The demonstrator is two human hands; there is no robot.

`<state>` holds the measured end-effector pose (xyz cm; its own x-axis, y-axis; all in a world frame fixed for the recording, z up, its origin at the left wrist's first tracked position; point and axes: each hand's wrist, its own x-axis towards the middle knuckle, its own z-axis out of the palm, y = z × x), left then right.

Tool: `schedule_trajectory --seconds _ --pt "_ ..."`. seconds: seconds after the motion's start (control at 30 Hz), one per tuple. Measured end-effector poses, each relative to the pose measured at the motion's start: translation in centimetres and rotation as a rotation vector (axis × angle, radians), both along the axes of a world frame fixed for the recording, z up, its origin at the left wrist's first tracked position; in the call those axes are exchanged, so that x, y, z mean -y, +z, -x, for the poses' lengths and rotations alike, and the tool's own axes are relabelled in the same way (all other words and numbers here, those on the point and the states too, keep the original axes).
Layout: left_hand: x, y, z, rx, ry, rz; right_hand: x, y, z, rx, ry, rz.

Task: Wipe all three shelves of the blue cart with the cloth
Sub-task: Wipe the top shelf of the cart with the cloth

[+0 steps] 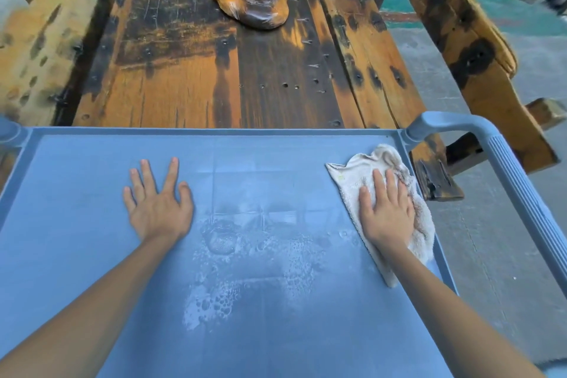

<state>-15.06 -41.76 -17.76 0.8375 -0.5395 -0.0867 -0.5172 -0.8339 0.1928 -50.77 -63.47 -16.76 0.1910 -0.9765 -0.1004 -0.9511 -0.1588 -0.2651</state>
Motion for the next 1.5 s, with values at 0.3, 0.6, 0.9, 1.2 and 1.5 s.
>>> schedule_trajectory --seconds 0.3,0.6,0.9,1.2,1.5 --pt "-6.2 2.5 -3.7 -0.092 -0.293 0.020 -0.1 0.7 -0.4 -0.012 -0.010 -0.023" --pt "-18.8 2.6 -10.5 0.111 -0.149 -0.062 -1.3 1.3 -1.2 -0.013 -0.050 -0.020" --pt "-19.4 1.4 -10.6 0.110 -0.115 -0.114 -4.9 0.8 -5.7 -0.005 -0.272 -0.047" --pt "-19.2 1.4 -10.6 0.076 -0.108 -0.104 -10.7 0.4 -12.0 -0.009 -0.370 -0.085" --pt "-18.7 3.6 -11.9 0.046 -0.196 -0.242 -16.6 0.1 -19.0 -0.001 -0.294 -0.086"
